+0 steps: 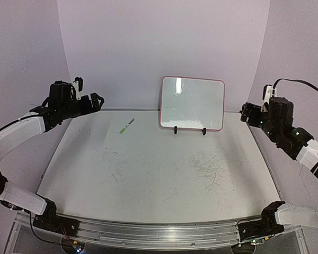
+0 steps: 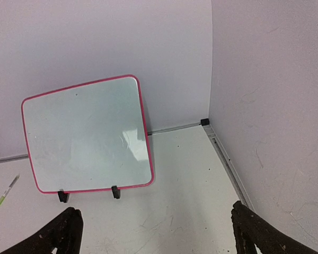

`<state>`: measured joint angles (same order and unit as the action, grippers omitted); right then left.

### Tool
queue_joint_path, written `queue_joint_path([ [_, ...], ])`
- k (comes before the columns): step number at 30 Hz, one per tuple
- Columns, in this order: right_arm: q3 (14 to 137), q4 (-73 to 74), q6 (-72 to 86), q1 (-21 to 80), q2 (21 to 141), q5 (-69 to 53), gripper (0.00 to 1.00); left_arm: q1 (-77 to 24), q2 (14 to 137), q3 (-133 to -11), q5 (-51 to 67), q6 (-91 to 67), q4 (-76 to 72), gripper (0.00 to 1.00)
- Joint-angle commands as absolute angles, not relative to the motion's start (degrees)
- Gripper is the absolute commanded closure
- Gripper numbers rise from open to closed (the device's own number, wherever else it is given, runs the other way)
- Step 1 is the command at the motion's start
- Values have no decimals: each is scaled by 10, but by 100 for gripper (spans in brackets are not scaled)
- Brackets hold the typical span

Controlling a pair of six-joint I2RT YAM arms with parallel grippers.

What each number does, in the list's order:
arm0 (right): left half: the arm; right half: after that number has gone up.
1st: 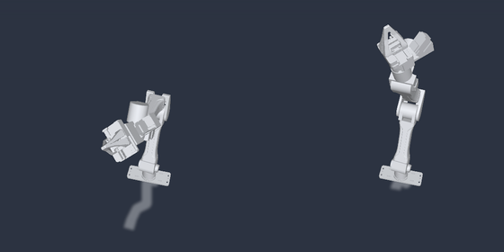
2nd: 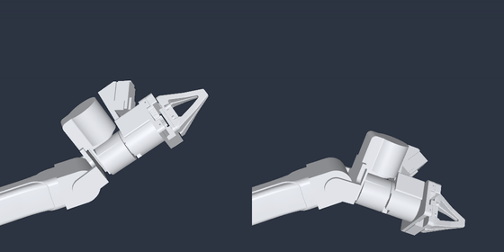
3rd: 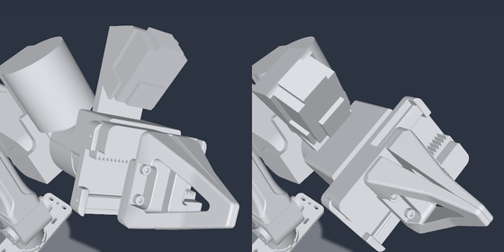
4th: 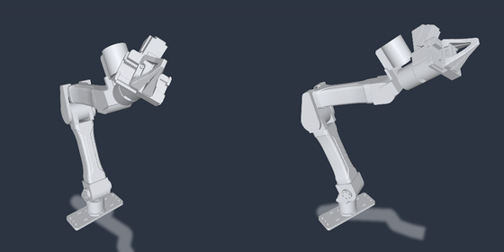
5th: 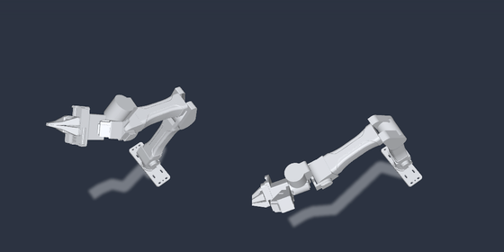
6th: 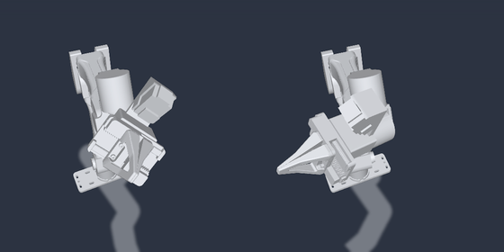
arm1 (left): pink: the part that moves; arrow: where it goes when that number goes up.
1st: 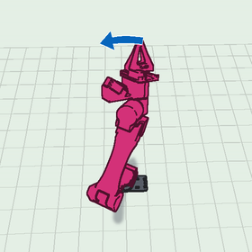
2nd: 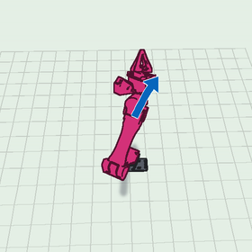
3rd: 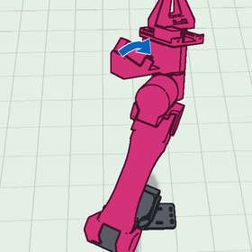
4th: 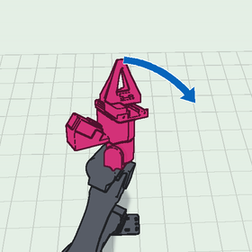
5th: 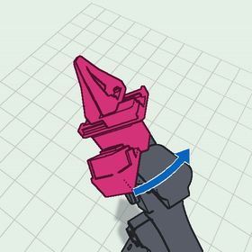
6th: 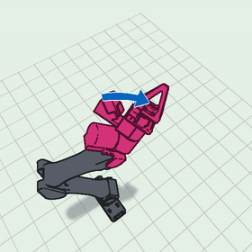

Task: Write a sentence on the whiteboard
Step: Move the whiteboard to the center of the board.

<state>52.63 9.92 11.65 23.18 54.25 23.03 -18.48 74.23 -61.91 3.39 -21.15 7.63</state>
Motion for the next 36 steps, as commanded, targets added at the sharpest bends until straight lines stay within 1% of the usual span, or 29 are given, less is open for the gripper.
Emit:
queue_joint_path([
  [1,523,92,113,234,601,207,2,-185,756,-657,18,-241,128,1],
  [5,532,88,102,232,672,206,2,-185,764,-650,16,-253,141,0],
  [8,545,78,106,195,733,144,3,-185,768,-640,16,-270,141,1],
  [11,555,62,113,141,786,68,6,-185,777,-635,39,-266,147,1],
  [15,581,59,103,95,848,40,9,-186,794,-630,65,-261,160,1],
  [20,623,58,90,48,927,5,18,-189,824,-630,91,-248,171,1],
  [21,635,59,85,44,947,-18,19,-190,828,-632,100,-247,172,1],
  [25,694,70,61,45,1020,-119,32,-204,851,-637,125,-252,172,1],
  [26,706,73,65,49,1033,-134,33,-210,856,-637,130,-255,172,1],
  [29,737,76,76,78,1068,-128,34,-230,870,-637,129,-262,171,1],
  [33,791,89,95,110,1123,-102,31,-263,884,-637,110,-267,171,0],
  [36,822,99,103,120,1166,-97,34,-285,889,-637,97,-272,171,1],
])
